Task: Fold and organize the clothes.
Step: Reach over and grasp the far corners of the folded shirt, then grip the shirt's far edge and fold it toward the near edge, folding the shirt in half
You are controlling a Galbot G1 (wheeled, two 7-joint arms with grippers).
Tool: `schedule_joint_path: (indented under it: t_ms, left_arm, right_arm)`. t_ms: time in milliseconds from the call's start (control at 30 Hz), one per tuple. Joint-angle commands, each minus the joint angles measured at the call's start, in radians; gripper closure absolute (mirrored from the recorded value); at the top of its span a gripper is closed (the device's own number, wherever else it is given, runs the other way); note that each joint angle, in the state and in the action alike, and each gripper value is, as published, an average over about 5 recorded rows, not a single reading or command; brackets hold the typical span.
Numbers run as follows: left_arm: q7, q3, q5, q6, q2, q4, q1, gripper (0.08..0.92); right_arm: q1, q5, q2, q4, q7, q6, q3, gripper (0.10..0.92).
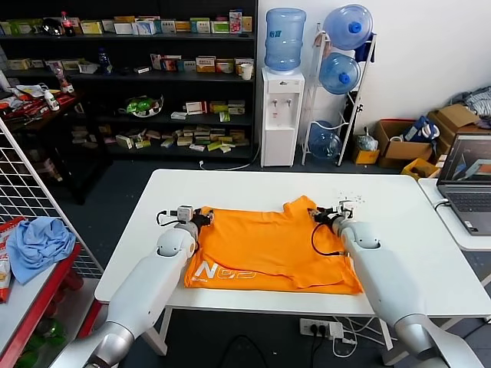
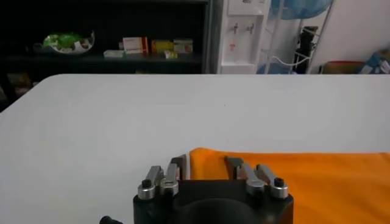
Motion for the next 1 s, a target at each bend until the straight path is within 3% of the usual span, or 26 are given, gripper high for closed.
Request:
schedule_joint_path:
  t_ms: [33,233,433,633,1000]
  left_arm:
    - [0.009,0.003,0.008,-0.013,0.016,-0.037,0.024,0.579]
    - [0.012,0.015,0.011,-0.084,0.094,-0.162,0.094,0.752]
    - [0.013,0.007,0.009,-0.135,0.167,-0.311,0.185,0.896]
    - [0.000,-0.006,-0.013,-0.145,0.245,-0.510,0.292,0.904]
    - [-0.058,-0.032,-0.060,-0.083,0.363,-0.754,0.490,0.904]
  right_arm:
    - [-0.013,0.006,0.008,0.028,0.029,0.022,-0.005,0.716]
    - [-0.061,0.073,-0.031,0.162,0.111,0.006,-0.014,0.881]
    - [-0.127,0.130,-0.105,0.354,0.159,-0.005,-0.036,0.901]
    - [-0.284,0.151,-0.215,0.570,0.198,-0.025,-0.019,0.901]
    - [-0.556,0.182,-0.363,0.889,0.321,-0.154,0.045,0.901]
